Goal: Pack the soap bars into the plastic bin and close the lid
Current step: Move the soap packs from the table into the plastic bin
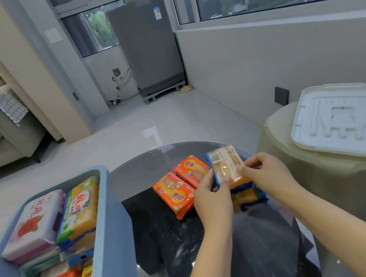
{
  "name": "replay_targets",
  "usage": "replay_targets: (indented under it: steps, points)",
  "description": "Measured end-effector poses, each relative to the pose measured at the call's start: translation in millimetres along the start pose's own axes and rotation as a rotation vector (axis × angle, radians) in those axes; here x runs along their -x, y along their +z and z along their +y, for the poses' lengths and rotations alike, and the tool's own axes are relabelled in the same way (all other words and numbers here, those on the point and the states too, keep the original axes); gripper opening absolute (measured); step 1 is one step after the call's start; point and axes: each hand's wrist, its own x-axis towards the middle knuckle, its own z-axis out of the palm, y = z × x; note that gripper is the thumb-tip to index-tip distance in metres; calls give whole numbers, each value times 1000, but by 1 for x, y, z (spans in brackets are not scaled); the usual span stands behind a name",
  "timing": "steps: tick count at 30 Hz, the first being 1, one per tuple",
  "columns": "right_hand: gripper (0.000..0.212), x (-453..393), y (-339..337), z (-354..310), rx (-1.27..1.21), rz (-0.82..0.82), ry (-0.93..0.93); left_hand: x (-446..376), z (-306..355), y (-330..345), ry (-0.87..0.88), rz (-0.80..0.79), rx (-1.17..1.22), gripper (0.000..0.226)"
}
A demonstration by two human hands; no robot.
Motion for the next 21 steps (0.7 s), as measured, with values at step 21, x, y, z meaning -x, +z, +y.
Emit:
replay_targets:
  steps: [21]
  points:
    - [28,13,-8,-11,-150,-199,201,11,15,15,-303,-128,30,32]
